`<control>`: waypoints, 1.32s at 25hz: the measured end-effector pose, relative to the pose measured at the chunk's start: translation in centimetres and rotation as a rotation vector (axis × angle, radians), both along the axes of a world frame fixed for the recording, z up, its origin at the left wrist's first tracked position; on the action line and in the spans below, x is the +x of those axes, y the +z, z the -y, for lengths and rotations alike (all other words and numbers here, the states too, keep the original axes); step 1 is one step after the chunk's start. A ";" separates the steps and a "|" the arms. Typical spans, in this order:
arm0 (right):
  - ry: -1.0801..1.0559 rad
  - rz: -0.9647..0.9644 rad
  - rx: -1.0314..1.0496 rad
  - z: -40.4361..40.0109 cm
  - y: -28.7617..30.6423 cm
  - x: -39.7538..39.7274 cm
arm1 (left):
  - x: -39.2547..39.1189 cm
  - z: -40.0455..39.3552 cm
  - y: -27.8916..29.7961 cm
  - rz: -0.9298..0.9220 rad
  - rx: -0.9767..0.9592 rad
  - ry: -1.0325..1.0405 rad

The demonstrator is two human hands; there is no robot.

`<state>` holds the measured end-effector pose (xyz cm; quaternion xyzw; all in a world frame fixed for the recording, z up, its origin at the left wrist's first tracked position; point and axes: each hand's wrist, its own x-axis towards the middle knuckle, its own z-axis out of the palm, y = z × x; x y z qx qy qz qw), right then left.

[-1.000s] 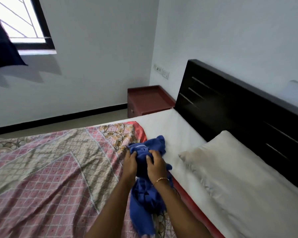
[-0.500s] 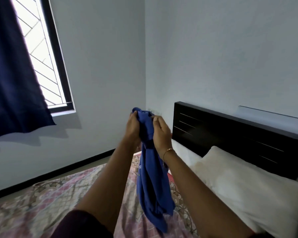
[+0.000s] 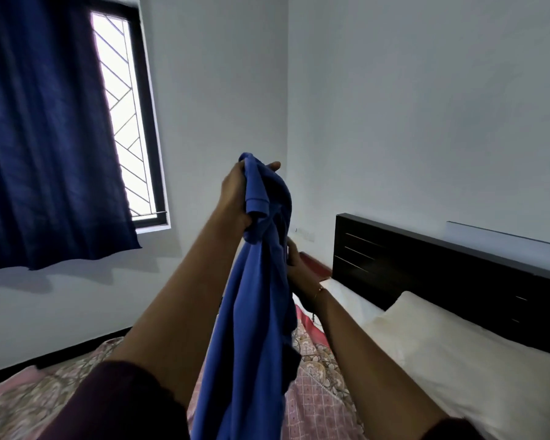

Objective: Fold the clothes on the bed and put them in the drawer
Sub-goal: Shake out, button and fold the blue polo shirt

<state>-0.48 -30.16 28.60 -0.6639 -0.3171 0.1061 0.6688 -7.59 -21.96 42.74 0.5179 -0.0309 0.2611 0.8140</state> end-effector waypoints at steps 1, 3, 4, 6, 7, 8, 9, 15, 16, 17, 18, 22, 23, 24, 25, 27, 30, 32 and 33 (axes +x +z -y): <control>0.049 -0.072 -0.049 -0.1 -0.3 -0.7 | -0.6 -0.1 0.0 -0.004 -0.026 0.018; 0.104 -0.149 -0.189 -0.3 -0.6 -1.8 | -1.3 -0.8 0.3 -0.006 -0.072 0.031; 0.142 -0.172 -0.239 -0.2 -0.2 -2.4 | -1.8 -1.1 0.6 -0.010 -0.083 0.039; 0.156 -0.159 -0.270 0.0 0.7 -3.0 | -2.8 -2.1 1.3 -0.005 -0.125 0.099; 0.078 -0.087 -0.278 0.1 1.1 -2.9 | -3.4 -2.9 1.5 -0.006 -0.143 0.150; -0.031 0.011 -0.297 0.3 1.6 -2.7 | -4.1 -4.0 1.5 -0.002 -0.164 0.217; -0.150 0.103 -0.311 0.4 2.0 -2.3 | -5.0 -5.0 1.4 0.009 -0.195 0.290; -0.417 0.376 -0.143 -1.5 6.3 -3.7 | -9.1 -14.5 -2.6 -0.366 -0.016 0.764; -0.406 0.410 -0.120 -2.3 7.3 -4.3 | -9.5 -15.7 -3.5 -0.492 0.086 0.880; -0.386 0.430 -0.100 -3.3 8.0 -4.6 | -9.8 -16.5 -4.4 -0.598 0.211 0.998; -0.359 0.452 -0.083 -4.3 8.7 -5.2 | -10.0 -17.1 -5.0 -0.621 0.332 1.090; -0.295 0.649 -0.103 -10.1 11.2 -8.0 | -10.1 -17.5 -5.0 -0.200 0.723 0.639; -0.293 0.679 -0.121 -11.7 11.4 -8.7 | -10.1 -17.4 -5.1 -0.186 0.840 0.441; -0.293 0.695 -0.138 -12.9 11.6 -9.1 | -10.1 -17.2 -5.2 -0.183 0.915 0.313; -0.302 0.692 -0.148 -13.9 11.6 -9.6 | -10.3 -17.6 -5.3 -0.186 0.937 0.271; -0.336 0.654 -0.184 -15.3 11.1 -10.2 | -10.9 -19.1 -5.5 -0.202 0.913 0.324; -0.284 0.488 -0.223 -16.0 10.3 -10.7 | -12.0 -21.3 -5.7 -0.227 0.744 0.293; -0.087 0.235 -0.104 -15.9 9.9 -11.5 | -12.6 -21.3 -5.4 -0.215 0.484 0.241; -0.016 0.142 -0.071 -15.8 9.6 -11.9 | -13.0 -21.0 -5.2 -0.225 0.358 0.237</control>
